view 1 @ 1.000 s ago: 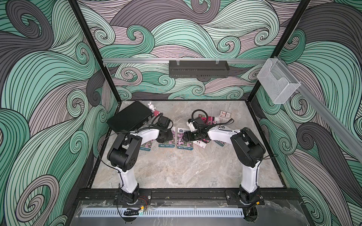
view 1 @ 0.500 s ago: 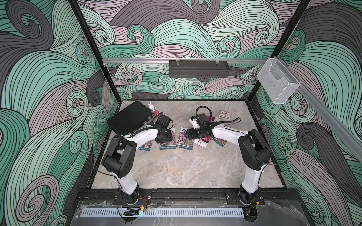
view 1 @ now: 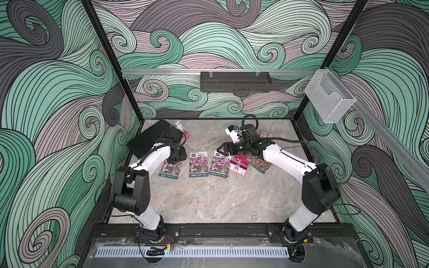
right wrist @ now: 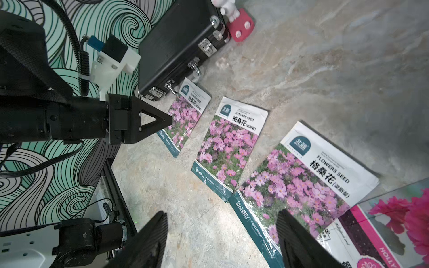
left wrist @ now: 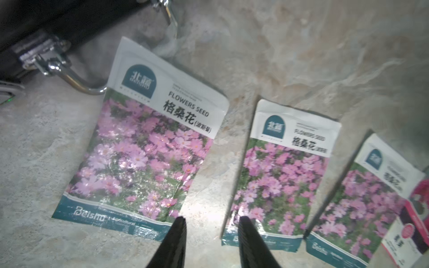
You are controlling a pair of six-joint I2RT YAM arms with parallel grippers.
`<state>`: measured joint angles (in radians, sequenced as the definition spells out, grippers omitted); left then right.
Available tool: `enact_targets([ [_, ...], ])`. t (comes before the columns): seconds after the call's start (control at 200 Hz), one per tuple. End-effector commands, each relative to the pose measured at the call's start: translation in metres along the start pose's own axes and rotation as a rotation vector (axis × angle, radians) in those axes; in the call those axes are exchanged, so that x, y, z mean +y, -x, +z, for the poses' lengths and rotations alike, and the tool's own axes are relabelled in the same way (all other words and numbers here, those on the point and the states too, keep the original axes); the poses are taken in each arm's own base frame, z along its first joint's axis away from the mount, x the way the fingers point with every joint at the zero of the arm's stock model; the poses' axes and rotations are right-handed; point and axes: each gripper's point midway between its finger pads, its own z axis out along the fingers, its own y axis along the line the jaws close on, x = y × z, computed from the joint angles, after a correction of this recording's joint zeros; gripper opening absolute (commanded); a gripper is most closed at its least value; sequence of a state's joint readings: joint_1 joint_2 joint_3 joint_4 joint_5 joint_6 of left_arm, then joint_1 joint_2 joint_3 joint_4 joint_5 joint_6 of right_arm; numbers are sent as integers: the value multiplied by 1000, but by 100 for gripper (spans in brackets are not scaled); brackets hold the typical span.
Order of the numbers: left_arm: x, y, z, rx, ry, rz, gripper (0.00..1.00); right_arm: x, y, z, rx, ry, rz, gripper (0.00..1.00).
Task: Arrange the seed packets in a row
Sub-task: Move the seed packet to the center of the board.
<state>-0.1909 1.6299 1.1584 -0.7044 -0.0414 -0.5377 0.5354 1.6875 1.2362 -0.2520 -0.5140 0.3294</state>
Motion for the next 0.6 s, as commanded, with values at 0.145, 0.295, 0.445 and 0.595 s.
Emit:
enact_targets([
  [0.145,28,20,12,-48,72,-20,39,-1,-16,0,25,23,20,76],
  [0.295,34,18,26,-28,70,-57,38,-3,-21,6,40,32,31,76],
  [0.445,35,14,38,-12,70,-73,38,-5,-24,8,44,33,34,76],
  [0.595,36,7,51,10,64,-97,38,-7,-26,10,47,35,37,76],
])
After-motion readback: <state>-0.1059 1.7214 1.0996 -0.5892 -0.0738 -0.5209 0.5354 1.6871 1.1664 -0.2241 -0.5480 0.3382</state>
